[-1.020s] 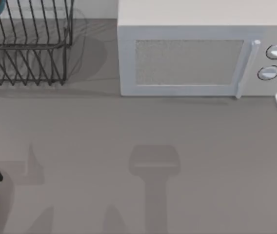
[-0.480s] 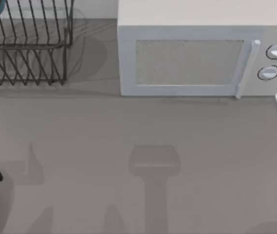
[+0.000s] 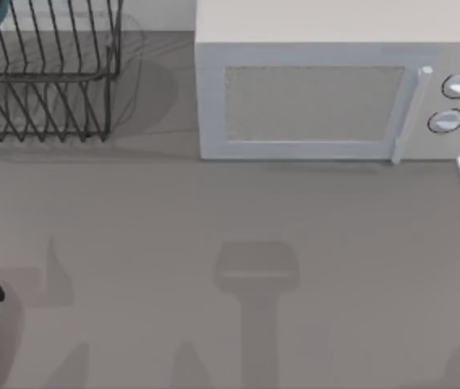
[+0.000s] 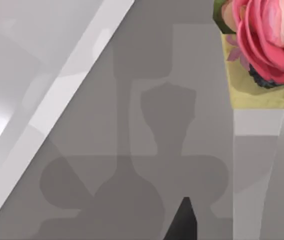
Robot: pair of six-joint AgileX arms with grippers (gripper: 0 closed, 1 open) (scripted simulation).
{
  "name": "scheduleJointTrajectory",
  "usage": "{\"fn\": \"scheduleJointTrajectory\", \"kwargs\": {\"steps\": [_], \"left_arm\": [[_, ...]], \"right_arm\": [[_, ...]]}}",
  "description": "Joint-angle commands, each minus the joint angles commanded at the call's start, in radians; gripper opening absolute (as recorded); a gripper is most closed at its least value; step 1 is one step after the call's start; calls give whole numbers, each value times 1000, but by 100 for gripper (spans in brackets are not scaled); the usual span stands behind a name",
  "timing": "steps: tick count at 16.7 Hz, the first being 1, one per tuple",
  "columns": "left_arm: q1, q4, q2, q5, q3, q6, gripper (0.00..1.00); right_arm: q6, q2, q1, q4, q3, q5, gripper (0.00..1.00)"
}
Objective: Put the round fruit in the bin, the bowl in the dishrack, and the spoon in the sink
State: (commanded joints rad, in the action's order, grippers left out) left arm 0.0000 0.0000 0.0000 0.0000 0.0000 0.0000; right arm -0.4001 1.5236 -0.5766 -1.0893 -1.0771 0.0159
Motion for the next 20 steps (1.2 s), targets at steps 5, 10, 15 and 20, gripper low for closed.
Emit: {"fn": "scheduleJointTrajectory", "kwargs": {"steps": [5, 10, 15, 20], "left_arm": [[0, 0, 0, 0, 0, 0, 100], [0, 0, 0, 0, 0, 0, 100], [0, 0, 0, 0, 0, 0, 100], [0, 0, 0, 0, 0, 0, 100]], "right_arm": [[-54, 135, 31, -69, -159, 2, 0], [-154, 433, 119, -226, -578, 6, 0], [-273, 793, 234, -417, -1135, 6, 0], [-376, 1075, 346, -557, -1594, 8, 0]]}}
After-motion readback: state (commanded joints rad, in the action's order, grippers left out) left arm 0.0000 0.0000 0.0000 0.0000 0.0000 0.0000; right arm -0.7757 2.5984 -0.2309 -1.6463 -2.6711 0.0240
